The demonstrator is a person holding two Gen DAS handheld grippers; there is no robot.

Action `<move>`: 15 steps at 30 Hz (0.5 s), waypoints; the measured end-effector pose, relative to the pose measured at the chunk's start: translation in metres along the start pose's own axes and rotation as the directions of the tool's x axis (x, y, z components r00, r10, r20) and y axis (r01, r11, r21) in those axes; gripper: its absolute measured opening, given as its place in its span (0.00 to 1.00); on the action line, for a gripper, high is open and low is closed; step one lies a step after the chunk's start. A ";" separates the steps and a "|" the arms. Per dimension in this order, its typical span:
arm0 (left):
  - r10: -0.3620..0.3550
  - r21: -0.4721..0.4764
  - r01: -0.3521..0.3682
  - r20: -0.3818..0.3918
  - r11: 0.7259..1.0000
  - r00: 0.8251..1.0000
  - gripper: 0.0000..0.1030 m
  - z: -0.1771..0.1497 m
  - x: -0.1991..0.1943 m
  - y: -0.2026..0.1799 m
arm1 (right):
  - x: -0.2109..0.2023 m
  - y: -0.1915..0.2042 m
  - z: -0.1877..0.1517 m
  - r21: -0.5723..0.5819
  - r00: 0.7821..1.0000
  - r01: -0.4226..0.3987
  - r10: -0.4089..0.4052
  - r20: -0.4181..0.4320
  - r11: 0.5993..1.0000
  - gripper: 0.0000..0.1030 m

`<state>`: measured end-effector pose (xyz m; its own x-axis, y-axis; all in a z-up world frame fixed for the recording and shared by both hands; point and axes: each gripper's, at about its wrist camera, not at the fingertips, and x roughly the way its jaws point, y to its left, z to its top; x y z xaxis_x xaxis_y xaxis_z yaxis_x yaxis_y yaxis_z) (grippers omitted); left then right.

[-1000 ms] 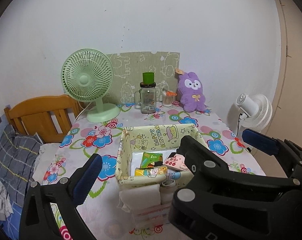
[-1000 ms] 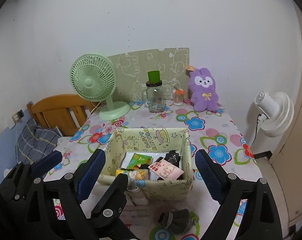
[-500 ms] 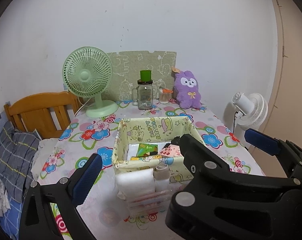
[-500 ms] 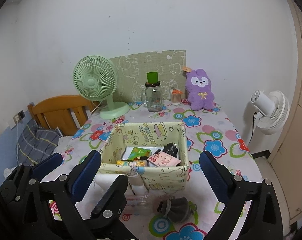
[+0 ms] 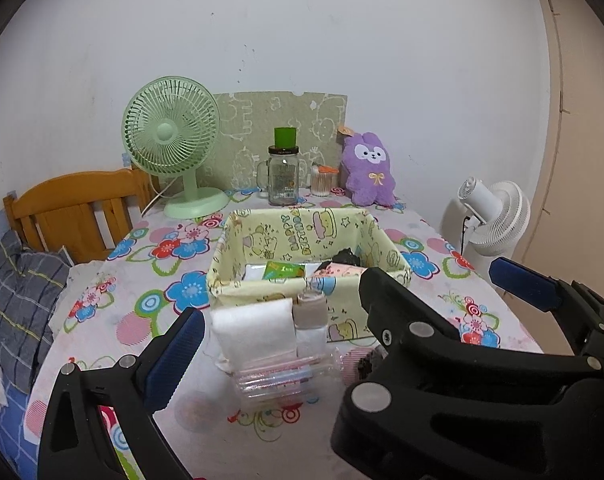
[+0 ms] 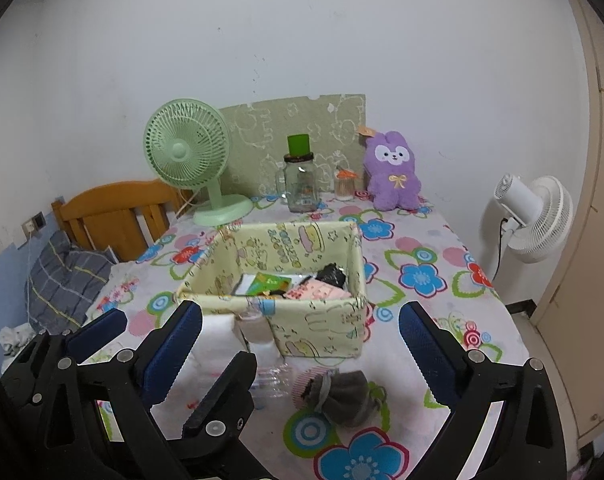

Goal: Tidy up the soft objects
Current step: 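Withdraw both open tools up and back out of the box, then reach the left tool to the clear plastic bag stack while the right tool grasps the grey pouch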

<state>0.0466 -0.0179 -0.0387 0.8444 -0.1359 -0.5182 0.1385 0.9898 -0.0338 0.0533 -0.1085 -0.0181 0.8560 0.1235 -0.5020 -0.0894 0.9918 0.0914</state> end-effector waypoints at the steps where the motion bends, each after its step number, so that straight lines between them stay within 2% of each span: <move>1: -0.002 0.000 0.002 -0.003 1.000 1.000 0.99 -0.002 0.001 0.000 | 0.001 0.000 -0.002 0.000 1.000 0.002 -0.002 0.000 1.000 0.97; 15: -0.006 0.001 0.006 -0.045 1.000 0.999 0.99 -0.034 0.023 -0.001 | 0.023 -0.006 -0.039 0.012 1.000 0.013 -0.012 -0.028 1.000 0.97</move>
<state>0.0486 -0.0203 -0.0796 0.8193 -0.1399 -0.5560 0.1442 0.9889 -0.0364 0.0540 -0.1108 -0.0636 0.8422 0.1120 -0.5274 -0.0722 0.9928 0.0956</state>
